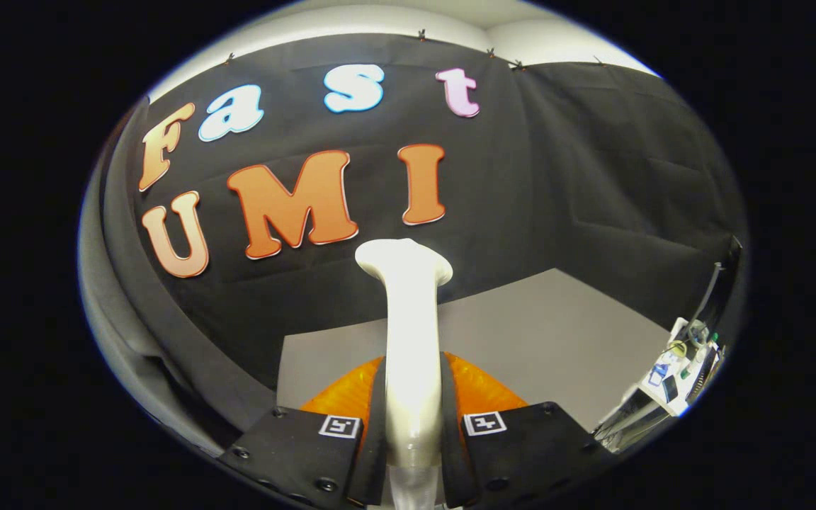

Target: Iron the clothes twice with a garment steamer, once on the left side and once on the right side.

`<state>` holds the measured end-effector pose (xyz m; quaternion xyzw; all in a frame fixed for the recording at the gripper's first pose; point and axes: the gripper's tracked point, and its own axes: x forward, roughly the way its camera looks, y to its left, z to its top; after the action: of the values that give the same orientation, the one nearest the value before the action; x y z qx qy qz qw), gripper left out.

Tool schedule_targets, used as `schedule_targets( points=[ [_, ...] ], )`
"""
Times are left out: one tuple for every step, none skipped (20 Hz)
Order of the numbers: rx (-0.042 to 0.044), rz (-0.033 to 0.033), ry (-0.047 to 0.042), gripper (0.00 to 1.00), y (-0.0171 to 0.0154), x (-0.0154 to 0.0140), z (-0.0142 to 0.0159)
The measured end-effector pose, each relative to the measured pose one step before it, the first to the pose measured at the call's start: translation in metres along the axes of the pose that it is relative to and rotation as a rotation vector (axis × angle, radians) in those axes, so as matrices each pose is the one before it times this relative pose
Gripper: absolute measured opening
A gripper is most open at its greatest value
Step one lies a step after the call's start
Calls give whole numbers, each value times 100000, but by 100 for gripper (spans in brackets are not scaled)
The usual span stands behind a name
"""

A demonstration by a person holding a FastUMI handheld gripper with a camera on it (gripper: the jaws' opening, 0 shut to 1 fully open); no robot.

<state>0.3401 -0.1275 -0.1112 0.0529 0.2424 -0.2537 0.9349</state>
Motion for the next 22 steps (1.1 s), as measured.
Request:
schedule_targets(
  points=[
    [397, -1576, -5287, 39, -536, -1075, 371],
    [944, -475, -5420, 39, -498, -1322, 528],
    [662, -560, -4121, 39, -456, -1288, 510],
    [-886, -498, -3244, 39, -516, -1503, -90],
    [-892, -82, -3707, 39, -332, -1538, -30],
    [-959, 34, -3552, 39, -124, -1387, 156],
    [-1517, 773, -2821, 39, 146, -1478, -116],
    [386, 1450, -3060, 39, 520, -1455, 5],
    [1306, 1699, -2647, 39, 664, -1393, 120],
    [490, 1392, -2170, 39, 841, -1394, 166],
    [-240, 895, -2956, 39, 476, -1070, 630],
    [-1365, 730, -3545, 39, 718, -1558, 463],
    [-704, 606, -3621, 39, 803, -1643, 445],
    [-203, 611, -2874, 39, 1089, -1487, 647],
    [647, 934, -2596, 39, 1032, -1555, 466],
    [298, 1030, -2470, 39, 1123, -1273, 481],
    [393, 821, -3081, 39, 914, -1530, 335],
    [-317, 907, -2029, 39, 849, -1682, -45],
    [-1018, 865, -565, 39, 908, -1505, -395],
    [-198, 489, -275, 39, 800, -1236, -419],
    [1173, 562, 633, 39, 897, -1303, -729],
    [2634, 728, 546, 39, 999, -1080, -594]
  ],
)
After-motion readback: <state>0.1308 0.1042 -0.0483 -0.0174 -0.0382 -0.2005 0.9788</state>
